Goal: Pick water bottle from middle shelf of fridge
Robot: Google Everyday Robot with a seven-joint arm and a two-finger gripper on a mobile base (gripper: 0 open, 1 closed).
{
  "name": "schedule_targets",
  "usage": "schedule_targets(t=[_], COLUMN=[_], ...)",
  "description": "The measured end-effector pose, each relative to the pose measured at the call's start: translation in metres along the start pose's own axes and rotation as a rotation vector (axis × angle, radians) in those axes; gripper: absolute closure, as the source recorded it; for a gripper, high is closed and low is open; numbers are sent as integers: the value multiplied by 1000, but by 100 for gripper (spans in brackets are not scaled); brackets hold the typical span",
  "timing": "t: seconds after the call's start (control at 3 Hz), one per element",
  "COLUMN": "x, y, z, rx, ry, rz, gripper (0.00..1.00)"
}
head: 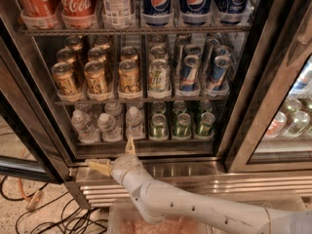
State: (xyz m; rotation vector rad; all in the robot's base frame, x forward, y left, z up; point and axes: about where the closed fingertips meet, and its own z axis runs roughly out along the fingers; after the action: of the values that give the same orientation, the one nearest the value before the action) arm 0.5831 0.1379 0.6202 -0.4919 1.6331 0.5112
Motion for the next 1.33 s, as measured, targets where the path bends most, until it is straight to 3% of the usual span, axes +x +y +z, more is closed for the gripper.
schedule_targets(t=[0.33, 0.67, 1.33], x=[-7, -5, 1], y=[3, 0, -25], z=[8, 7, -4], rx=[56, 108, 213], ry=[-17, -13, -15], rz=[-107, -131, -83], gripper=[0, 0, 0])
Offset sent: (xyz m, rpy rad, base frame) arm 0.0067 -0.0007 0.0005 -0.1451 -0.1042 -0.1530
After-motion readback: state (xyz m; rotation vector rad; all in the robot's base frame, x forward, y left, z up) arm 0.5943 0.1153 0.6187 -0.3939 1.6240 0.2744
